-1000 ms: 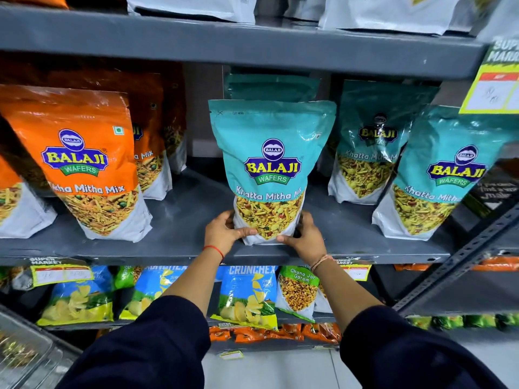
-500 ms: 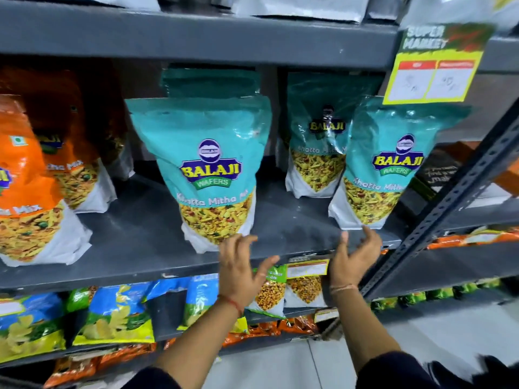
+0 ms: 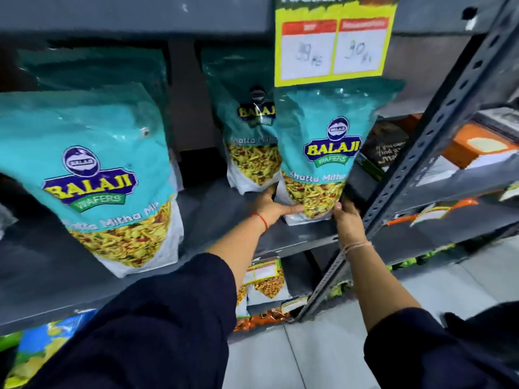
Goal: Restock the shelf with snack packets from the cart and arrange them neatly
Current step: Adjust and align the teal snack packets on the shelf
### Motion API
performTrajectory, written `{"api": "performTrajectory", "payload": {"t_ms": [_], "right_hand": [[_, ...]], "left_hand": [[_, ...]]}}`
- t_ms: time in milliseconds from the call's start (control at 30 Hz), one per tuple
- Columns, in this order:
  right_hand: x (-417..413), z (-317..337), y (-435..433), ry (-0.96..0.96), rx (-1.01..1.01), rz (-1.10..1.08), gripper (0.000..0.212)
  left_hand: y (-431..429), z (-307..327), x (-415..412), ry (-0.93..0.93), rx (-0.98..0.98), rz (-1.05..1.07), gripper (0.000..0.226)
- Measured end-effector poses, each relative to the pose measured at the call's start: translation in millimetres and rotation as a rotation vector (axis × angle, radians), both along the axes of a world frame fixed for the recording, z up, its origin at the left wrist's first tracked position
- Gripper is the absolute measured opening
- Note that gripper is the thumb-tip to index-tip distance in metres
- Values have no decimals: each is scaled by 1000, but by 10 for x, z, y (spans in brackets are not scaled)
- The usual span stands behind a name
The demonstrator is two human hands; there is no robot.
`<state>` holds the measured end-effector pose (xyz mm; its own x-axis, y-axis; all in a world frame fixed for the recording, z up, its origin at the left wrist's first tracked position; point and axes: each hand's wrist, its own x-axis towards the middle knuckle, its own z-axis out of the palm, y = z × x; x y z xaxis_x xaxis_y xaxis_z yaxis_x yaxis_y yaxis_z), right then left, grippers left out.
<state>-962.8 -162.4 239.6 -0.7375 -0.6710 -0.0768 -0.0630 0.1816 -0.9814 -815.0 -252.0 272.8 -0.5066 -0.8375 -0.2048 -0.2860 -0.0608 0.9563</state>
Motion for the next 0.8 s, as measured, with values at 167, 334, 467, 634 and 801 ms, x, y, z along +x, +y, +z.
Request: {"api": "performTrajectory", "payload": {"t_ms": [167,334,467,634,801], "right_hand": [[76,-4,97,48,-23,95,40],[325,3,112,148,-48,145,35],[426,-6,124,140,-39,166,33],[430,35,137,170,-9,200,35],[444,47,160,172,19,208,35]], "left_hand": [[52,-78,181,3,-114,57,66],[44,-140,459,4,-125,104,44],[57,-168,576,1,-77,152,27],[131,-147,616,84,-39,176,26],[143,-189,629,93,-18,179,26]]}}
